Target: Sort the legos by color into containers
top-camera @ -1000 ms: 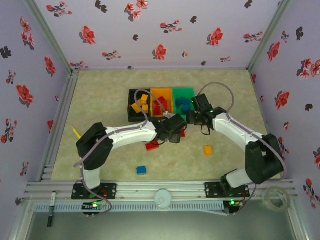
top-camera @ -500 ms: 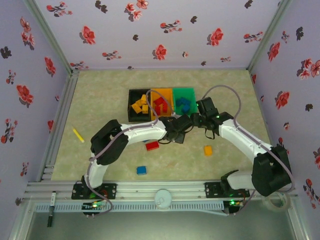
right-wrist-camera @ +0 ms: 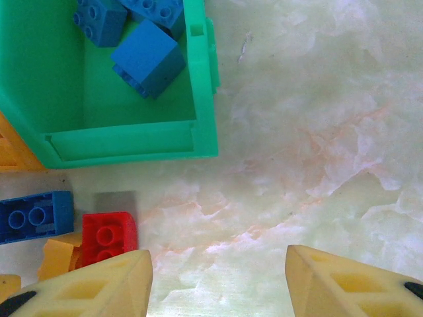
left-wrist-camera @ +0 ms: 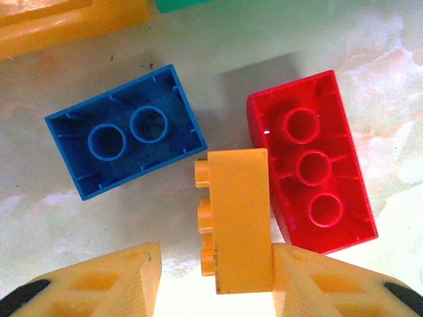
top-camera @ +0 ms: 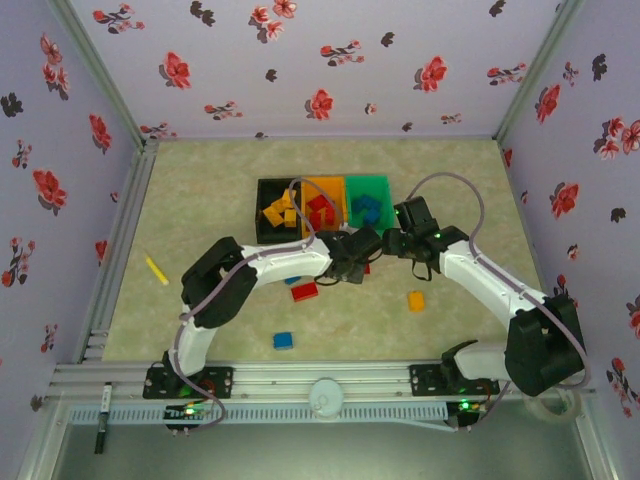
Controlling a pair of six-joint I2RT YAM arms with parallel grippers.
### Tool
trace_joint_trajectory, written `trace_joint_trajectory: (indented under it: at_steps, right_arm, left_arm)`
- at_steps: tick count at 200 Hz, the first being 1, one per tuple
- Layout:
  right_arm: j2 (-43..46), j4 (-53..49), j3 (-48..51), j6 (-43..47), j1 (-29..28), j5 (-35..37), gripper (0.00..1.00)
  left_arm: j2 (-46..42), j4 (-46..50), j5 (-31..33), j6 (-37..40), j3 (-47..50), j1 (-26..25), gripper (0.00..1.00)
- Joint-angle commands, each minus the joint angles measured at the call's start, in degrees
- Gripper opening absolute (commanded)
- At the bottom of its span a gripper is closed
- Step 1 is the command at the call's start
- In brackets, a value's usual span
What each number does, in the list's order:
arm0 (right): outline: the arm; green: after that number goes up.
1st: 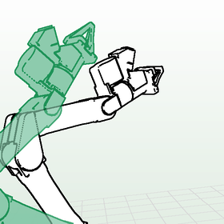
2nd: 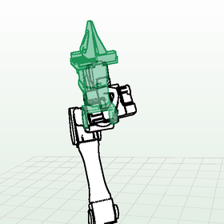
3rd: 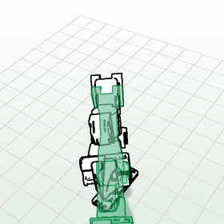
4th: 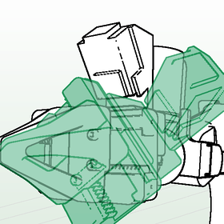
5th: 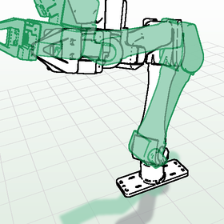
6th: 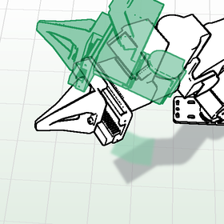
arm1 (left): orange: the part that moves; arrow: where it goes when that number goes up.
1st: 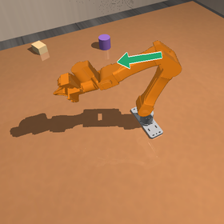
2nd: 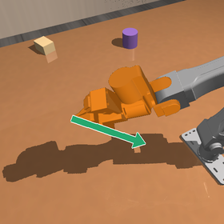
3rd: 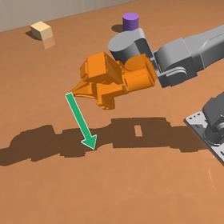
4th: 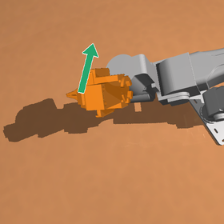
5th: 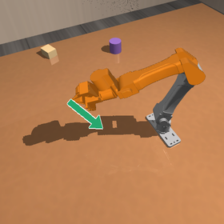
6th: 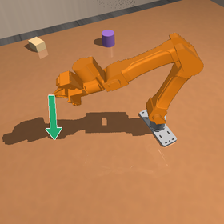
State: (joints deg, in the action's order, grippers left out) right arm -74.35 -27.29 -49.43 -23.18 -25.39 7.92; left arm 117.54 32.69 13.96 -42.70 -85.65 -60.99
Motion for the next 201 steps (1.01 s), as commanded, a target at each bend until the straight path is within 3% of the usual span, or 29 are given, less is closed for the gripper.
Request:
trace_joint_trajectory:
  at_steps: [1,51,133,201]
  right_arm:
    - [1.3,-1.2,0.7,-1.2,0.3,1.2,0.56]
    - [2.0,-1.5,0.7,-1.3,0.3,1.4,0.56]
    - [3.0,-1.5,1.8,-1.4,0.3,1.7,0.55]
    - [3.6,-1.7,2.5,-1.3,0.3,2.5,0.55]
  left_arm:
    - [2.0,0.2,1.3,1.6,-1.7,0.5,0.47]
    - [3.0,-1.5,1.3,2.5,-2.6,0.6,0.42]
    - [2.7,-0.3,1.8,2.2,-2.5,0.5,0.23]
    - [-11.4,2.0,4.8,2.0,3.5,0.2,0.21]
